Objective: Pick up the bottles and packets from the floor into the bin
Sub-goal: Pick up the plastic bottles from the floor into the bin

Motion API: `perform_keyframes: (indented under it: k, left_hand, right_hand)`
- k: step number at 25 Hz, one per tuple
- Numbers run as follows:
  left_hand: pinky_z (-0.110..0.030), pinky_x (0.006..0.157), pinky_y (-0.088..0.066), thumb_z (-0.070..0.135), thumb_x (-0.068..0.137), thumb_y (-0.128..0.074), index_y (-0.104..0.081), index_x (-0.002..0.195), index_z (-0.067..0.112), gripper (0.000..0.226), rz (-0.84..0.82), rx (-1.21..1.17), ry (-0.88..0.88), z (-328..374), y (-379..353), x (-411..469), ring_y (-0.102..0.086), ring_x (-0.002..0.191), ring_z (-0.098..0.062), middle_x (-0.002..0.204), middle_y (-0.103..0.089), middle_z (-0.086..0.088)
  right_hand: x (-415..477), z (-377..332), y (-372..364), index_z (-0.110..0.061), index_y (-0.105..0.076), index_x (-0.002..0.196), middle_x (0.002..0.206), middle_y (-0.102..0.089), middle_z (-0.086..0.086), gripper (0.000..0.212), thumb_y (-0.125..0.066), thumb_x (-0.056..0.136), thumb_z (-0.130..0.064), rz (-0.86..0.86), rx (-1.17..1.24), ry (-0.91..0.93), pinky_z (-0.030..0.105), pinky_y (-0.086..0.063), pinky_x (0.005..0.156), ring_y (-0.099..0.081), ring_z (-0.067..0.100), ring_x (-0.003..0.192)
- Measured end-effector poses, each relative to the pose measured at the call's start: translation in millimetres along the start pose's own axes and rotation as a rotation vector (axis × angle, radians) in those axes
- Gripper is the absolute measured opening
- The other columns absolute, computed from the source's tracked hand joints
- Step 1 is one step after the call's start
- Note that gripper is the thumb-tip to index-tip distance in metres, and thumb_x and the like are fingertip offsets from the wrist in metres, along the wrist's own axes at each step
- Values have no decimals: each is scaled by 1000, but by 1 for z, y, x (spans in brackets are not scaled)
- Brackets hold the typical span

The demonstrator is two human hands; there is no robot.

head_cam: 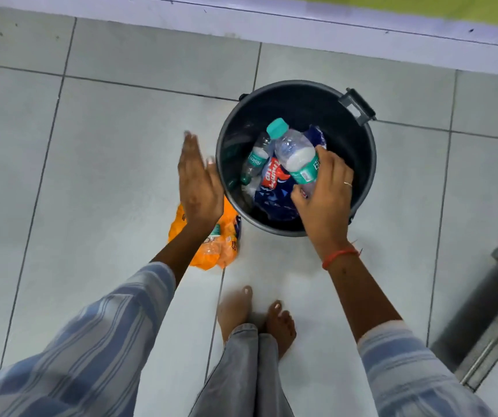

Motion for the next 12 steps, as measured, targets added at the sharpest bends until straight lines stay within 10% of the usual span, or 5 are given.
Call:
perform_keyframes:
  k: [4, 12]
  left_hand:
    - [-42, 116, -27, 28, 102, -32, -21, 148, 9, 50, -24, 95, 260, -64, -4, -30, -27, 143, -27, 156, -26, -11]
    - [-51, 109, -35, 28, 95, -52, -22, 142, -3, 64, -602, 384, 616, -165, -100, -80, -37, 131, -43, 145, -36, -26]
  right_hand:
    - [16, 29, 2, -7, -30, 143, 152, -34, 13, 73, -62, 84, -36, 17, -248, -17, 51, -8, 118, -27, 31, 143]
    - [38, 64, -21, -6, -10, 148, 160, -10, 14, 86, -56, 87, -46, -9, -238, -60, 42, -5, 120, -7, 27, 148]
Point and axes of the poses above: each hand's wrist, its own x-axis towards the middle knuckle, its own y-axis out of the back of the hand, z = x × y, the point moved 4 cm from there along x, towards the middle knuckle
